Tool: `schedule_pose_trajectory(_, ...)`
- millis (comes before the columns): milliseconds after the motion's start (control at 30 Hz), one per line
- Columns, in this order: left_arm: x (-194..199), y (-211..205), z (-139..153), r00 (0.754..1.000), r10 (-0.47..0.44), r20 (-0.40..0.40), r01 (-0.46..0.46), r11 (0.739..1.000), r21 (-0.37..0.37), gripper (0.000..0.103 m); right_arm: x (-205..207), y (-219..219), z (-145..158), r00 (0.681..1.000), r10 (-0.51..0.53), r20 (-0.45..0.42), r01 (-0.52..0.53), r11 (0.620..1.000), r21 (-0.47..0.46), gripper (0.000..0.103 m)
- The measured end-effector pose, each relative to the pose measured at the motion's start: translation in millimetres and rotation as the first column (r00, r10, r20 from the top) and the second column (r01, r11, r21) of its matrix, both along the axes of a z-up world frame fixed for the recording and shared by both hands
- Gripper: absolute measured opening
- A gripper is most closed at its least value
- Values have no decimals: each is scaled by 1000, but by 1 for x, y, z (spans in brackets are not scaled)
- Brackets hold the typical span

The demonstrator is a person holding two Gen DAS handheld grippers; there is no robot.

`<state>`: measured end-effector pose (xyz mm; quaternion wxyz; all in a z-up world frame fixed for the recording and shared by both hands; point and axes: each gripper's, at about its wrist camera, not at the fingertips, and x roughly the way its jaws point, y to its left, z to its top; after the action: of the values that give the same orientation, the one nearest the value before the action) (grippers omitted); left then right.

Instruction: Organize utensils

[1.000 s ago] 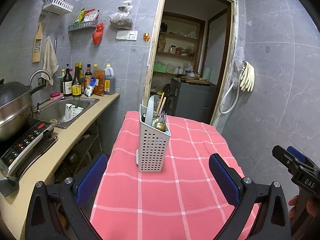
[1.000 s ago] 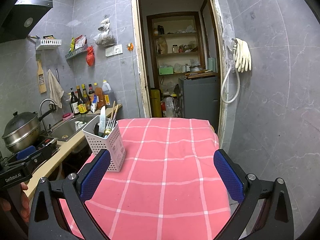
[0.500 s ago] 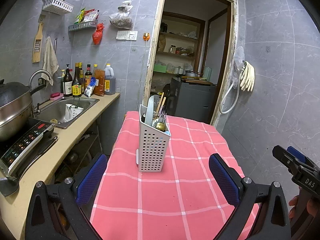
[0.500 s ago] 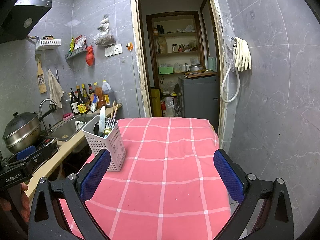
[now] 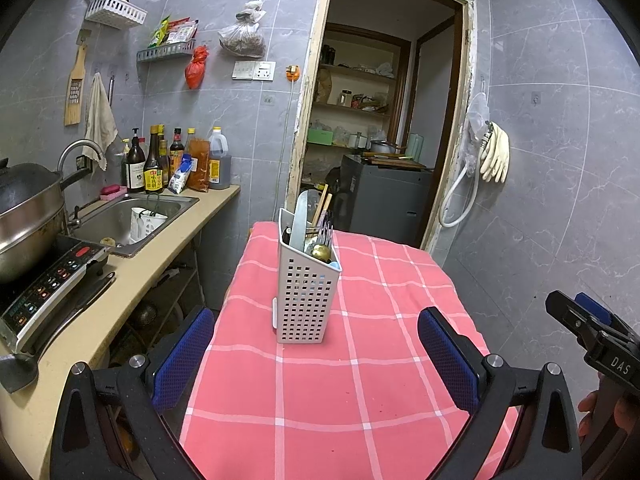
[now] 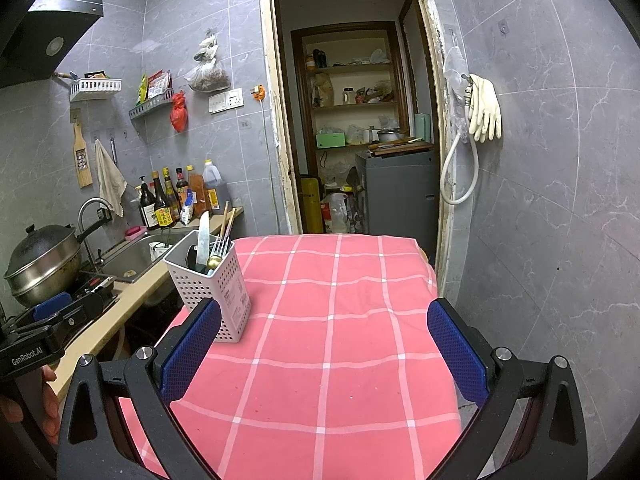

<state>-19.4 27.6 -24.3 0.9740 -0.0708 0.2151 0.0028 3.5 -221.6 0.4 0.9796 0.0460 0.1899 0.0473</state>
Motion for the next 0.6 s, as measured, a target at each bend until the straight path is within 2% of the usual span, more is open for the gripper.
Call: schedule_pose_trajectory(600, 0, 0, 0, 1000, 0, 0, 0, 1000, -1, 102, 0, 1, 0, 1000, -1, -2, 1, 1000, 1, 101)
